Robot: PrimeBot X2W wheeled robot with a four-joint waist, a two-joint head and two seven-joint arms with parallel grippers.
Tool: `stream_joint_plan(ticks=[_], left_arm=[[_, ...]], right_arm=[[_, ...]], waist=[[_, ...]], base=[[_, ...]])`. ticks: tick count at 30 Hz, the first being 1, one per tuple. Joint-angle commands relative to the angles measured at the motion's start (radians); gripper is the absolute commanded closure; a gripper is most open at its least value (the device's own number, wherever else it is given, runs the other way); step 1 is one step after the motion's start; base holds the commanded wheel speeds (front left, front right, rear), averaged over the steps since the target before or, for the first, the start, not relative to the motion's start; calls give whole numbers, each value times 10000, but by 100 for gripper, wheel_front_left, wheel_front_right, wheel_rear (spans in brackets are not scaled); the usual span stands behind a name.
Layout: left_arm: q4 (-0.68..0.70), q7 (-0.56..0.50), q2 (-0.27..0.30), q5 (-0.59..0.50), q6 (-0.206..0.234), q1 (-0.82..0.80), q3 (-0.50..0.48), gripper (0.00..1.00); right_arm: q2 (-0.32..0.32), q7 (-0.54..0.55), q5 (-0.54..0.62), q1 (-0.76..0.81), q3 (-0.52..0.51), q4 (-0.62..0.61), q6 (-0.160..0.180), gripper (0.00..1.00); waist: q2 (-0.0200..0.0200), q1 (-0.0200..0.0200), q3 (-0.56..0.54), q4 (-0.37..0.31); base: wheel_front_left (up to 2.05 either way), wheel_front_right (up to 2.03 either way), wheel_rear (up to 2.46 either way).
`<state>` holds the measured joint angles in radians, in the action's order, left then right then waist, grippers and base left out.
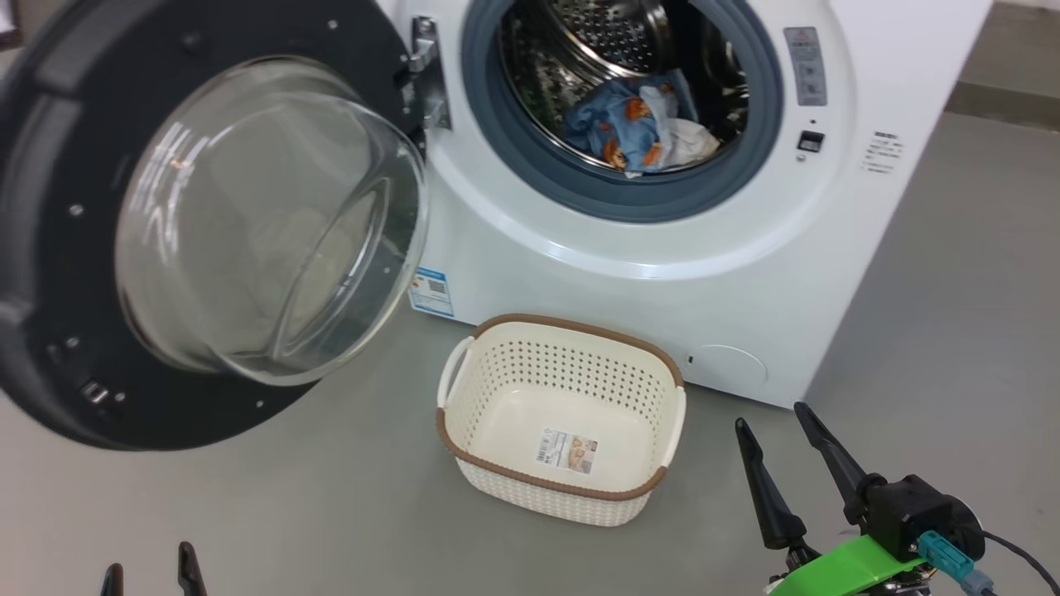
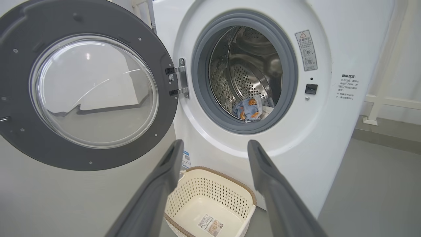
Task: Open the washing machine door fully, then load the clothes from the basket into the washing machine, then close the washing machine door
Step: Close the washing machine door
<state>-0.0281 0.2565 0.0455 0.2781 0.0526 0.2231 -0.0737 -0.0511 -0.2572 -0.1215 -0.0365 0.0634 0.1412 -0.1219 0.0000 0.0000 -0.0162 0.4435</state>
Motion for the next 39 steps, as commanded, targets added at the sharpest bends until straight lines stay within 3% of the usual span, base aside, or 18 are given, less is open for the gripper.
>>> stream_joint_plan(ticks=[1, 20, 21, 22, 23, 31, 39], left_arm=[[197, 53, 47, 45, 143, -103, -334, 0], [464, 53, 47, 449, 475, 169, -512, 0], [474, 53, 47, 454, 477, 176, -509, 15], [456, 53, 47, 476, 467, 189, -496, 65], [427, 53, 47, 494, 447, 200, -479, 100], [230, 53, 47, 827, 213, 123, -446, 100], [86, 53, 47, 1467, -490, -343, -1223, 100]], right_arm=[[9, -46, 2, -37, 267, -246, -88, 0], [9, -46, 157, -294, 506, -70, -88, 0], [9, -46, 149, -293, 511, -58, -88, 0], [9, -46, 140, -288, 519, -49, -88, 0], [9, -46, 131, -281, 527, -40, -88, 0], [9, -46, 63, -224, 518, -57, -88, 0], [9, -46, -134, -131, 515, -108, -88, 0]], waist=[[0, 0, -107, 335], [0, 0, 98, 612], [0, 0, 99, 610], [0, 0, 99, 607], [0, 0, 100, 603], [0, 0, 131, 577], [0, 0, 139, 547]], base=[[0, 0, 0], [0, 0, 0], [0, 0, 0], [0, 0, 0], [0, 0, 0], [0, 0, 0], [0, 0, 0]])
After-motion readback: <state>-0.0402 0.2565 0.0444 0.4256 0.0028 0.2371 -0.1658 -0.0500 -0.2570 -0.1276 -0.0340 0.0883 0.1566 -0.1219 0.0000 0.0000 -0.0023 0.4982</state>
